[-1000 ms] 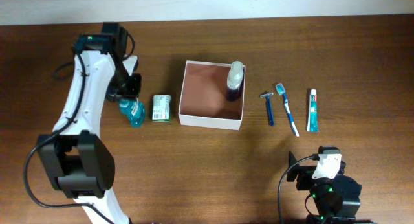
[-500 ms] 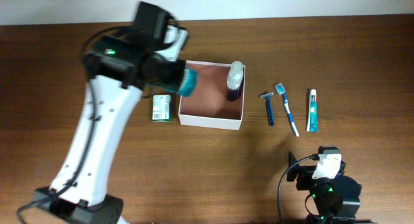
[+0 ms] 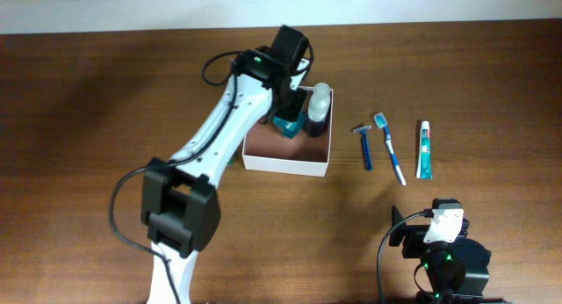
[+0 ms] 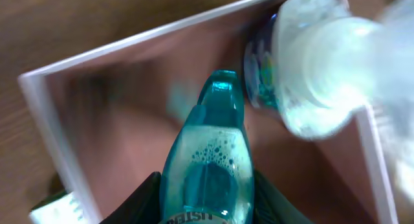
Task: Pack container
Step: 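Place the mouthwash bottle into the box beside the soap bottle, then grasp the green Dettol soap bar with the left gripper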
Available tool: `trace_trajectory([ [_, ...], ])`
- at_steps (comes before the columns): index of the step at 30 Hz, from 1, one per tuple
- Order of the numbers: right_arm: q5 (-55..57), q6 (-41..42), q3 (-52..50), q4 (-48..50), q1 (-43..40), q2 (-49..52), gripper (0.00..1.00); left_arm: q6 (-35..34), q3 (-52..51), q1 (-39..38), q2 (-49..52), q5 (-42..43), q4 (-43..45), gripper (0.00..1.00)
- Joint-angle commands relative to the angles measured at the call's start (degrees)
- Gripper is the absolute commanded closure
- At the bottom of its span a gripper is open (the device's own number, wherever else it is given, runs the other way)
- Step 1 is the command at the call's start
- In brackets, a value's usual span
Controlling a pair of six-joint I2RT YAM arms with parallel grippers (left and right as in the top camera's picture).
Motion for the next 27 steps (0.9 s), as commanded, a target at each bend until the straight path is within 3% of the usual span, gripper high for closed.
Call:
trace_trajectory([
  [1,-0.55,0.28,-0.33,0.0,-0.37,-0.48,0.01,-0.66,0.81,-1.11,-0.11,-0.35,2.14,0.79],
  [5,-0.55,0.28,-0.35,0.0,-0.37,-0.48,0.01,-0.63,0.81,-1.31,0.11,-0.35,2.45,0.38],
  [7,-0.55,0.28,-0.33,0.0,-0.37,-0.48,0.01,-0.66,1.29,-1.31,0.04,-0.37,1.7,0.24],
  [14,-0.55,0.28,-0.35,0.0,-0.37,-0.48,0.01,-0.7,11.08,0.0,-0.07,-3.48,-12.07,0.07],
  [22,-0.55,0.28,-0.33,0.0,-0.37,-0.48,0.01,-0.72,24.55,5.73,-0.07,-6.01,-31.78,0.01],
  [27,-0.55,0.28,-0.35,0.0,-0.37,-0.48,0.01,-0.55,23.69,12.28,-0.07,-10.34,-34.91,0.01],
])
